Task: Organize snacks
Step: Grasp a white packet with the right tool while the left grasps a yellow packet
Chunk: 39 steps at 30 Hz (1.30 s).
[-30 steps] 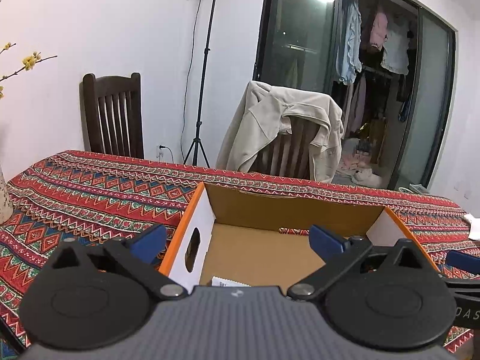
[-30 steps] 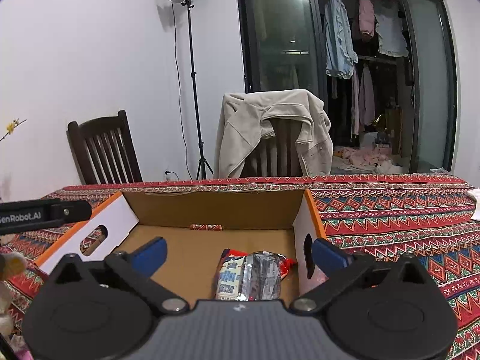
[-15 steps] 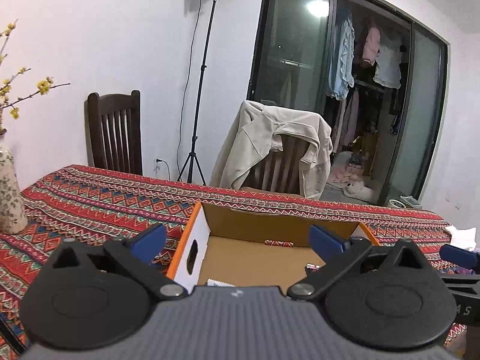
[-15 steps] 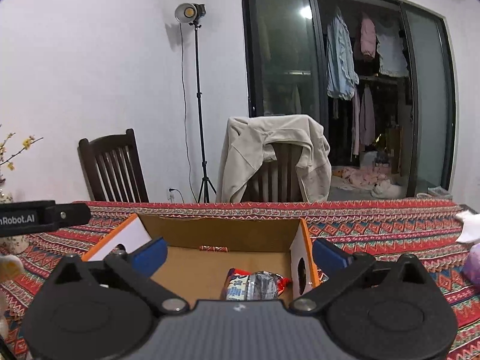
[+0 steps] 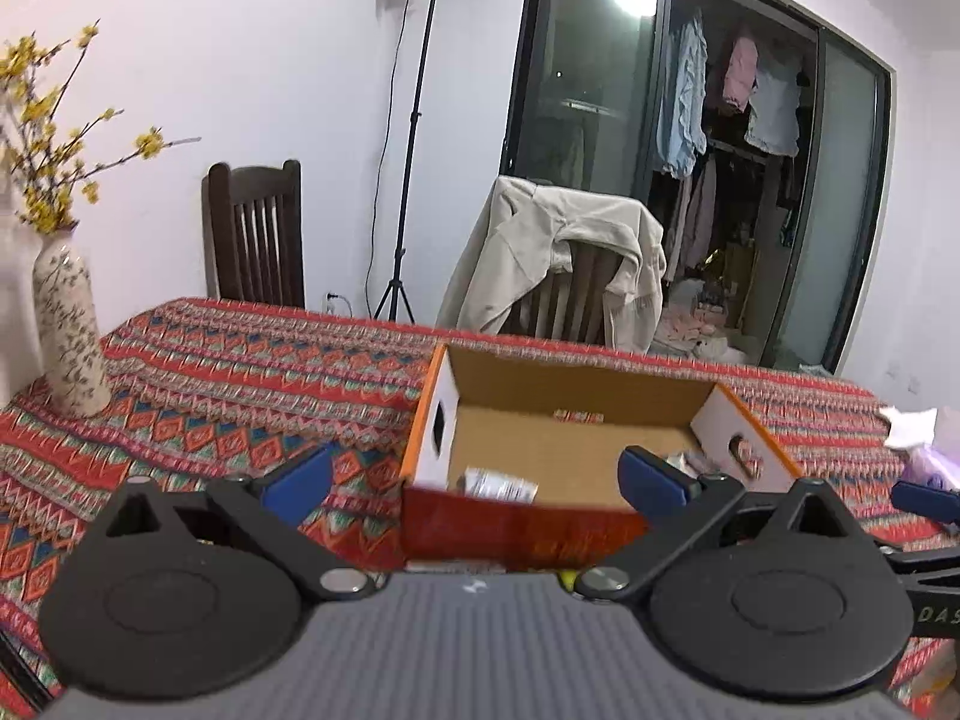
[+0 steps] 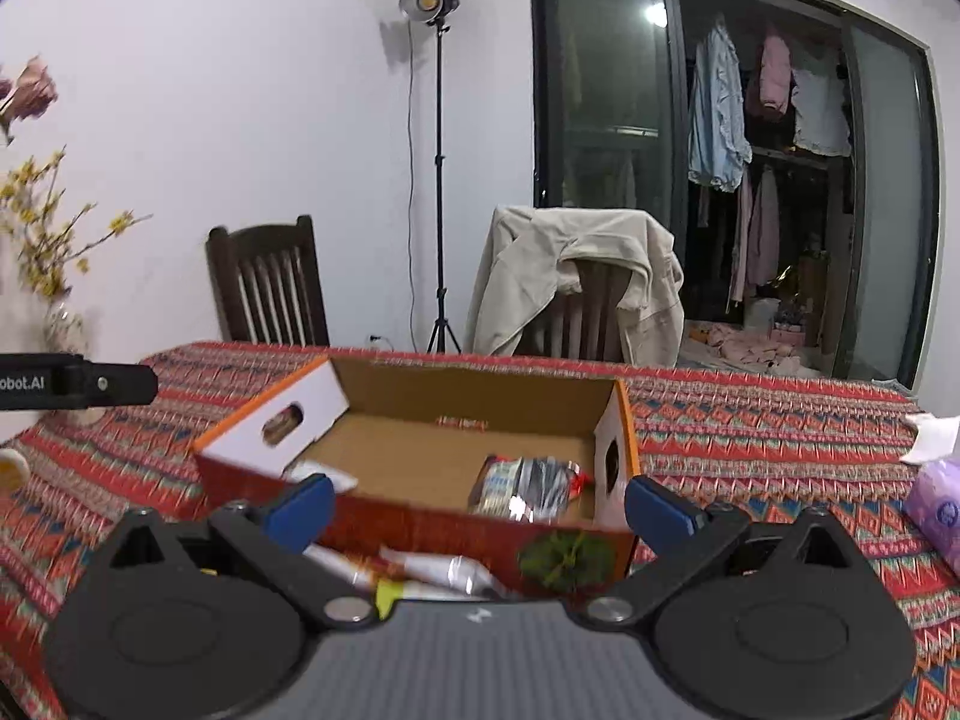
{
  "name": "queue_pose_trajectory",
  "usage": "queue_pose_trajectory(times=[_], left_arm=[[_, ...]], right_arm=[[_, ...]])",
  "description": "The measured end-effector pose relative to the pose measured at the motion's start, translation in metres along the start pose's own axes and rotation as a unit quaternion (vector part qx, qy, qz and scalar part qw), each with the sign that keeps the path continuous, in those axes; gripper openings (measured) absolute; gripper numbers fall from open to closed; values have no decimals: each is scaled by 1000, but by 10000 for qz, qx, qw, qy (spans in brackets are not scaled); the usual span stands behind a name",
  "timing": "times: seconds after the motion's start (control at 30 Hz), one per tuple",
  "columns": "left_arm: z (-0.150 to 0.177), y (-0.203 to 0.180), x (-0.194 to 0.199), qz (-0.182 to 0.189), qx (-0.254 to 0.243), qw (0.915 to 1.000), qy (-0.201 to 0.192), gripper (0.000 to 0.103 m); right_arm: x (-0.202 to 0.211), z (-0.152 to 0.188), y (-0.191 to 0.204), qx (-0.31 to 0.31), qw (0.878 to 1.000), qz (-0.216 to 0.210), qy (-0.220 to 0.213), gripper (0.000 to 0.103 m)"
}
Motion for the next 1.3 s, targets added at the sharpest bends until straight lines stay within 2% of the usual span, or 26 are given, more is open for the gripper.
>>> queue_pose_trajectory(times=[0.43, 0.6, 0.73, 0.83, 0.93, 1.0, 1.03, 1.1, 1.17, 1.3], left_arm=[[64, 33, 47, -89, 11, 9994, 343, 103], [71, 38, 55, -156, -1, 9992, 379, 103], [74, 42, 57, -167, 4, 9990, 420, 103], [76, 45, 58, -170, 28, 9988, 464, 103], [79, 47, 58, -171, 52, 9986, 502, 103], [82, 48, 58, -153, 77, 9984, 541, 103], [83, 47, 57, -130, 96, 9982, 571, 103], [85, 45, 55, -81, 113, 9980, 615, 103], [88, 42, 53, -33, 128, 9978, 650, 103], [90, 34, 52, 57, 105, 9975, 696, 103]], right_arm=[[44, 63, 29, 14, 9981, -381, 486, 103], [39, 68, 57, 253, 9965, -565, 568, 103], [22, 74, 75, 373, 9952, -485, 768, 101], [9, 76, 83, 281, 9956, -397, 803, 93], [1, 79, 89, 196, 9951, -381, 888, 77], [-1, 82, 88, 170, 9946, -378, 950, 62], [-2, 84, 88, 147, 9941, -440, 980, 59], [1, 85, 90, 153, 9939, -529, 958, 42], [5, 85, 93, 210, 9940, -569, 907, 34], [12, 84, 91, 213, 9949, -574, 799, 33]])
Point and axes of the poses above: each gripper's, at about its wrist camera, not at the fingertips, and x roughly against the way its jaws point, y to its left, z to its underside, the point moved 4 cm from there along -x, roughly the way its jaws point, and after that the axes turned 11 degrees about -y, right-handed, at the moved point
